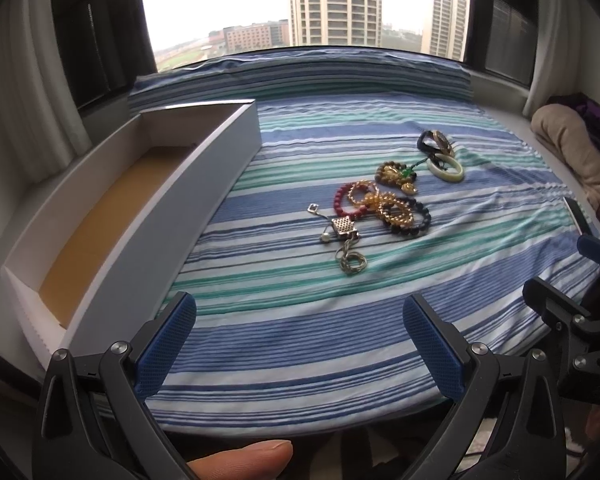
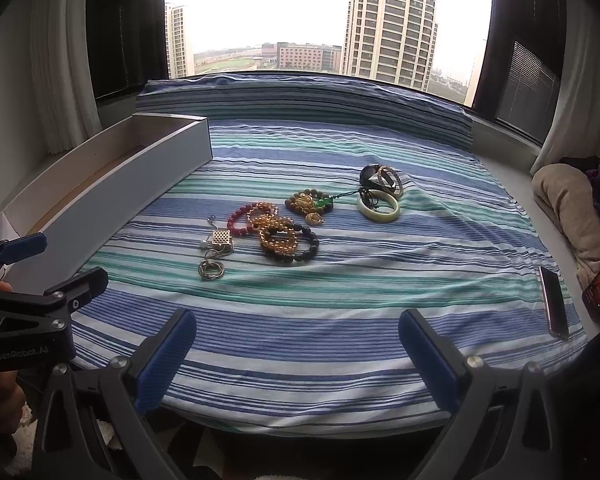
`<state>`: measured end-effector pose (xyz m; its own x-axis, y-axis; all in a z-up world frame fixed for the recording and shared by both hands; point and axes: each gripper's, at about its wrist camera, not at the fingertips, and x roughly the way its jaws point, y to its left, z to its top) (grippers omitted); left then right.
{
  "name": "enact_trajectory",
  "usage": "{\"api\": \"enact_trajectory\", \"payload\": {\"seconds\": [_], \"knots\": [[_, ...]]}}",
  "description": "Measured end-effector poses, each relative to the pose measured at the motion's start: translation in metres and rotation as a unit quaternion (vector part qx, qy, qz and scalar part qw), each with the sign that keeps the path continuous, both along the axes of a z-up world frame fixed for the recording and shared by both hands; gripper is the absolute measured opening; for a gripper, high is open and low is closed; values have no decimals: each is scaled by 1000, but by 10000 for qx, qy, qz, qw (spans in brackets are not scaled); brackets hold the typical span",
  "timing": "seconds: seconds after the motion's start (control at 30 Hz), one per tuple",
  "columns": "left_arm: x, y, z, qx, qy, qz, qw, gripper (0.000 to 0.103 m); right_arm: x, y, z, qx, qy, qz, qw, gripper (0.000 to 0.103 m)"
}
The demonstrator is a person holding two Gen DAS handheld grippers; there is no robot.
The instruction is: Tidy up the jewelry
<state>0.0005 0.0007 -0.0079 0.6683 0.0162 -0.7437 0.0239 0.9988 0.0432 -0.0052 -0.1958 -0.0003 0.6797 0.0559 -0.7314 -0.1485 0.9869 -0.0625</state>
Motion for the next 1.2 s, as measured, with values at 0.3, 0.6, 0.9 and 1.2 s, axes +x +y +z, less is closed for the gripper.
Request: {"api": "enact_trajectory", "payload": {"seconds": [0.3,0.6,0.9,1.2], "knots": [[-2,-7,7,-197,-93,-294,9993,103,-2,-1,1,1,-14,9,10000,103],[-2,-14,8,-8,-152,-281,9995,103,-1,-6,-1,59,-8,-40,10000,103],[0,-15,5,7,-61,-296,9995,103,0,-7,-1,65,0,-42,10000,103],[0,-14,3,-14,-24,-284,9996,103,0,-7,-1,72,-4,-44,10000,103]]}}
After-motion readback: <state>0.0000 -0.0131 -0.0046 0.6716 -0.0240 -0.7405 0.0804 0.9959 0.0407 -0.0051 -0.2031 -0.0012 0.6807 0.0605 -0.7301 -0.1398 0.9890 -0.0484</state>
